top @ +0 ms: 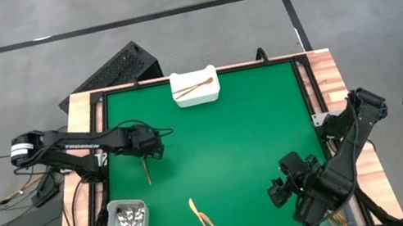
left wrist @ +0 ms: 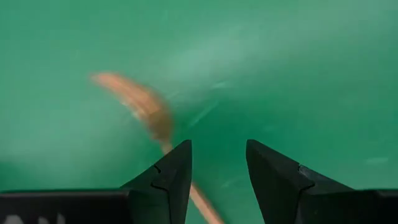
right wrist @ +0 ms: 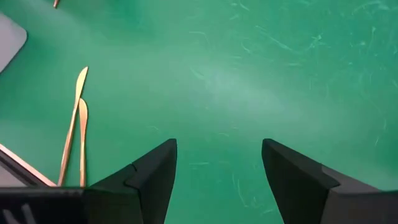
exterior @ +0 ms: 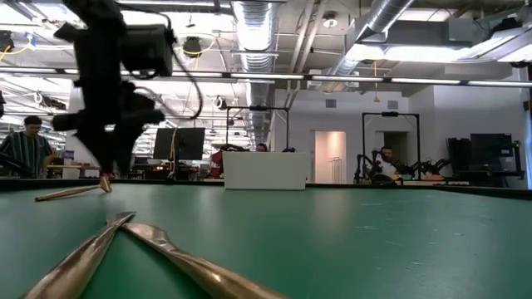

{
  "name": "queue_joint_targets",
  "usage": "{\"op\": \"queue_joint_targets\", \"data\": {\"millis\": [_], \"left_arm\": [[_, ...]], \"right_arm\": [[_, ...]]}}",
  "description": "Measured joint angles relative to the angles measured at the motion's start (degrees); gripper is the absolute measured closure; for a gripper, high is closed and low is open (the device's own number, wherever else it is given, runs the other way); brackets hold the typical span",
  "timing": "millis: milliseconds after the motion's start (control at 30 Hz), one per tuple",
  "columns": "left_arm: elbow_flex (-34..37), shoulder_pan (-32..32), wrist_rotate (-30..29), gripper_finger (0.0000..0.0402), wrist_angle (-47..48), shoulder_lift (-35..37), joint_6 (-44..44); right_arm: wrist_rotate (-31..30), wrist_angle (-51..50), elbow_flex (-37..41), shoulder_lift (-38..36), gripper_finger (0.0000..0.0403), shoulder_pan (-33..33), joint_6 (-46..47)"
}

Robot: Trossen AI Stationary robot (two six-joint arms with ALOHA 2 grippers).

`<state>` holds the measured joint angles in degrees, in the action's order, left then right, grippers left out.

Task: Sort silverware by color (type)
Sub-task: Put the gold fork into the transparent bin

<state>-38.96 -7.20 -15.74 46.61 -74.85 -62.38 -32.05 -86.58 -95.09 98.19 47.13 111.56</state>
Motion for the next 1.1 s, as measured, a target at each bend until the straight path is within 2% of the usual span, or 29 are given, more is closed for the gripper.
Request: {"op": "queue_joint_targets", "data": {"millis": [233,433,533,733,867,1100], "left_arm": [[5.3,0.8,1.0,0.0262,0.2,1.1,-5.3],[9.6,0.8,3.1,0.0268,-5.4,1.2,-3.4],[10.8,1.0,3.5,0.0295,-7.2,1.4,-3.4],[11.2,1.6,3.7,0.0389,-9.1,2.8,-1.6],[10.0,1.6,5.3,0.0395,-11.0,5.2,3.3],[3.5,4.6,8.9,0.0399,-23.0,12.7,15.4]], "right_arm": [[0.0,-0.4,0.0,0.0,0.0145,-0.1,-1.1],[0.0,-1.9,0.0,0.0,0.0145,-0.9,-2.2],[0.2,-1.8,0.0,0.0,0.0145,-1.7,-3.7],[0.1,0.0,0.0,0.0,0.0145,-4.0,-5.7],[-0.8,7.5,0.0,0.0,0.0145,-6.7,-11.9],[2.3,31.1,0.0,-0.4,0.0145,-13.6,-35.7]]}}
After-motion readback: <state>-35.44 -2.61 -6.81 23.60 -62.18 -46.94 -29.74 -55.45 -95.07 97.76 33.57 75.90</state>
